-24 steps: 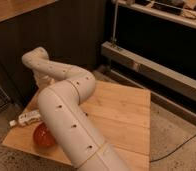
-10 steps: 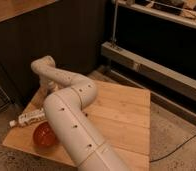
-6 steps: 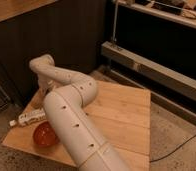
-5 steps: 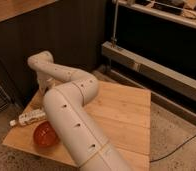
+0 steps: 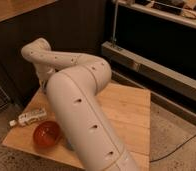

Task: Place the white sponge in the ceramic bowl

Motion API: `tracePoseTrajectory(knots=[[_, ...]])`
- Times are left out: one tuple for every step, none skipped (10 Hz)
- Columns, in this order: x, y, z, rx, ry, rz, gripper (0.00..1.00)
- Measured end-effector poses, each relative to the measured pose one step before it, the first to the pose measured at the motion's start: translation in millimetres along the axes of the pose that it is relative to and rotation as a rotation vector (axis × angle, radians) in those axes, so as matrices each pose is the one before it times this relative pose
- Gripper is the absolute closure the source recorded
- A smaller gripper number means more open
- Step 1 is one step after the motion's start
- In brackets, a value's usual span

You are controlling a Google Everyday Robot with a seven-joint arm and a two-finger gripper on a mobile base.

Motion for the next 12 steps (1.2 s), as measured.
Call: tracePoseTrajectory(knots=[[17.77,-1.44,-2.61,-0.00501,0.00484,-0.01751,1.00],[24.97,-4.43,-0.70,-0.00257,0.01211,-0.02291,1.00],[27.40,-5.28,1.64,-0.00440,0.01224,-0.02563,1.00],[17.15,-0.95,1.69,-0.01170,0.01037,-0.01555,1.00],[16.15,-0.61,1.82,-0.01249,0.00846,-0.01560,1.00],[20.32,-0.36,2.09,-0.01552,0.01280,-0.02026,1.00],[13.78,0.04,2.15,-0.01157,0.00939,-0.01575,1.00],[12.34,1.81,1.48,-0.01001,0.00828,-0.02275,1.00],[10.68,2.75,2.06,-0.00581,0.00909,-0.02474,1.00],[17.13,8.26,3.91,-0.00982,0.01324,-0.05556,1.00],[9.37,6.65,3.09,-0.00451,0.01039,-0.03326,1.00],[10.57,5.08,5.35,-0.00211,0.01469,-0.03770,1.00]])
